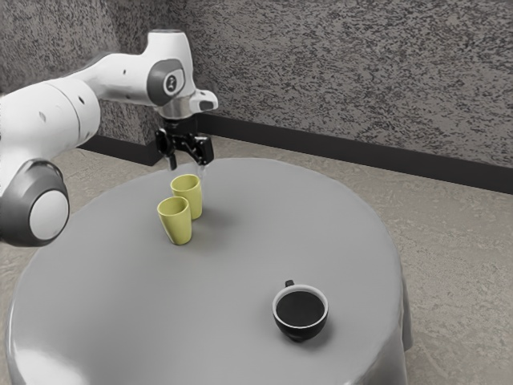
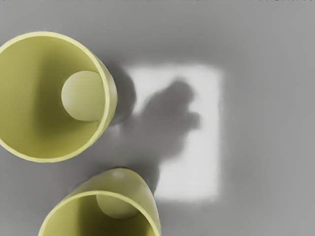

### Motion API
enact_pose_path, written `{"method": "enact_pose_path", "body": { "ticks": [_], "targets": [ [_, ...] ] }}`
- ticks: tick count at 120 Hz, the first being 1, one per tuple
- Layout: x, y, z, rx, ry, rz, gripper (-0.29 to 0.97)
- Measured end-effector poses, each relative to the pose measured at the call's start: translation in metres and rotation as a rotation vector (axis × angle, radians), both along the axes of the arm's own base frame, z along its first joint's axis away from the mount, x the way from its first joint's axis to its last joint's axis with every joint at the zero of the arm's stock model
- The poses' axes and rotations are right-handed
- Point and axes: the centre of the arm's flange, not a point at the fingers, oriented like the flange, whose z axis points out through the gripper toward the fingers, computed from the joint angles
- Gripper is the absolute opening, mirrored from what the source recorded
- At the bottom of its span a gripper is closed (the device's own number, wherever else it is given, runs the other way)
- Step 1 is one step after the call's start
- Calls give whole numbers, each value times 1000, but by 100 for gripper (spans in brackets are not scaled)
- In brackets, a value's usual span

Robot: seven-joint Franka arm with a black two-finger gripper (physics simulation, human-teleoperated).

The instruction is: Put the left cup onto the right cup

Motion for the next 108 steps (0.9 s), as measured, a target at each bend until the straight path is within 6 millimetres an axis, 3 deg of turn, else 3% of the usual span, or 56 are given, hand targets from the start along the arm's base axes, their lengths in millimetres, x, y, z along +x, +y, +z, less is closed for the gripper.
{"method": "enact_pose_path", "body": {
  "ticks": [27, 57, 108],
  "targets": [
    [23, 11, -33, -18, -12, -16, 62],
    [32, 21, -61, -22, -7, -33, 62],
    [38, 34, -88, -9, -5, -70, 61]
  ]
}}
